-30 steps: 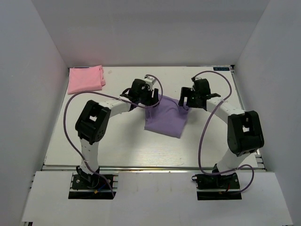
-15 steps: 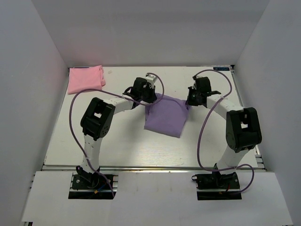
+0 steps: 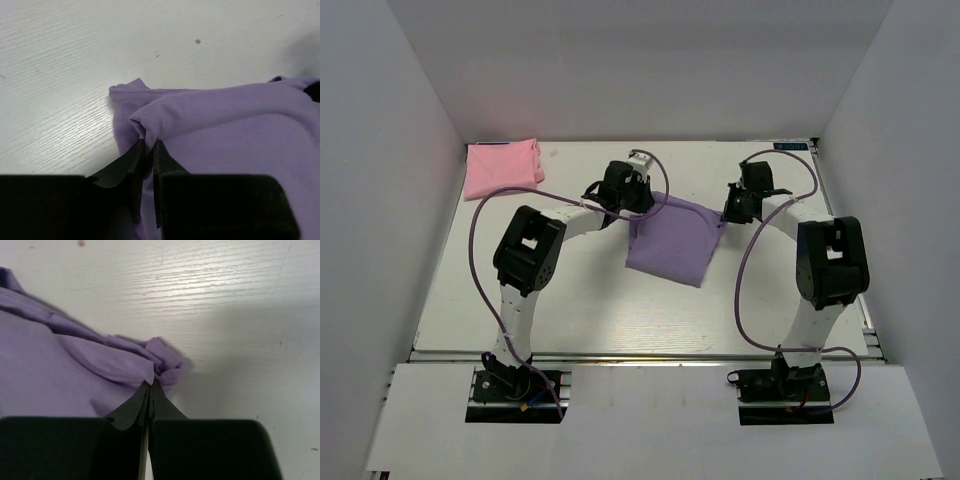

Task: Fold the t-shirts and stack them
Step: Smooth out wrinkles on the folded tshirt, then put the neatly folded tshirt into the corner of the board with the left arm

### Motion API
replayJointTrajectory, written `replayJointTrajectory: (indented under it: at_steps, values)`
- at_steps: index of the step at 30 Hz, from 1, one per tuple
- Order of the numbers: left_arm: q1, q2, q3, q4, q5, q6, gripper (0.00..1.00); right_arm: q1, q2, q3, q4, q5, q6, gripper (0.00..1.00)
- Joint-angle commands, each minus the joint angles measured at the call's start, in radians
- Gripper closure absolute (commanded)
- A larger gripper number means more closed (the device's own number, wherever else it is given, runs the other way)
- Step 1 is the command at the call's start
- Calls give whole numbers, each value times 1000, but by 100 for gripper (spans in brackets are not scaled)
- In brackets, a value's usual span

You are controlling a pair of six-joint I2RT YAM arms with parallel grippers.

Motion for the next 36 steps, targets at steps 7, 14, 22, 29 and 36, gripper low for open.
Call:
replayJointTrajectory:
  at_steps: [7,14,22,29,36]
  values:
    - [20,-19,62,-86,-59,-26,29,-31,42,82,-33,2,32,100]
    - [20,-125,46,-113,52,-17,0,-28,-83,60,-27,-51,15,10]
    - [11,-160,-69,-116,214,-4,0,-28,-253,-56,-5,-34,36,10]
    - [0,-107,-67,-162,196,15,0,-28,-308,-114,-5,-66,13,10]
    - [-23,-2,-17,-230,101,71,0,-28,-348,-184,53,-107,-19,10]
